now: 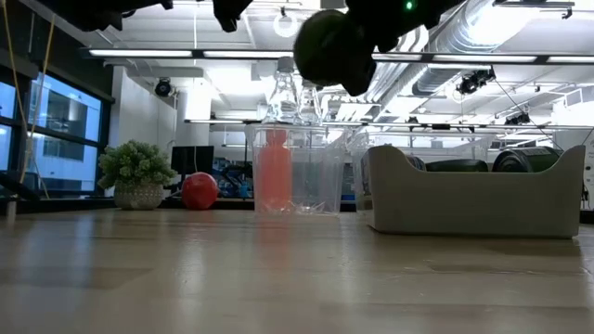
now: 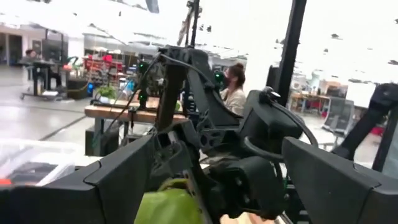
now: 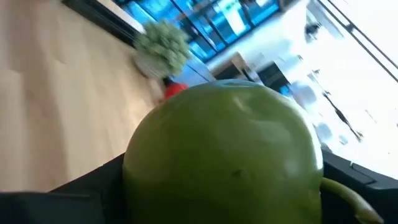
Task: Pick & Place Food Item
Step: Put the green apple into the right transparent bin
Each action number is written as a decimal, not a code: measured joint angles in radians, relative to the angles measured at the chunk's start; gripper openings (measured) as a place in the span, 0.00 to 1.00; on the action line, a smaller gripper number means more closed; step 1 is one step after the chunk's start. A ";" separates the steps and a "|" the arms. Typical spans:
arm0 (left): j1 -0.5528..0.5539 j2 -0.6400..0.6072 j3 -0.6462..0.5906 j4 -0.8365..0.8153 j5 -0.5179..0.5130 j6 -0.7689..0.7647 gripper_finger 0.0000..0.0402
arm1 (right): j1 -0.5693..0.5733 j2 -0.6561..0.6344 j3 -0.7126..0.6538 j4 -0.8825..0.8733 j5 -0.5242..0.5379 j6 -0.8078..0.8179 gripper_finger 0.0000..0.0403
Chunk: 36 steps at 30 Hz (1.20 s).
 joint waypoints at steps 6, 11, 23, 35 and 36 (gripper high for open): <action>0.024 -0.002 0.000 -0.002 0.001 -0.132 0.85 | -0.017 0.000 0.000 -0.042 0.160 0.047 0.78; 0.033 -0.004 0.000 -0.006 0.020 -0.124 0.85 | -0.017 0.000 0.000 -0.041 0.309 0.032 0.78; 0.065 -0.026 0.000 -0.016 0.017 -0.098 0.85 | -0.070 0.000 0.000 -0.046 0.335 0.046 0.78; 0.078 -0.026 0.000 -0.028 0.015 -0.085 0.85 | -0.255 -0.003 0.000 -0.049 0.336 -0.044 0.78; 0.078 -0.026 0.000 -0.028 0.015 -0.085 0.85 | -0.273 -0.008 -0.001 -0.051 0.336 -0.044 0.78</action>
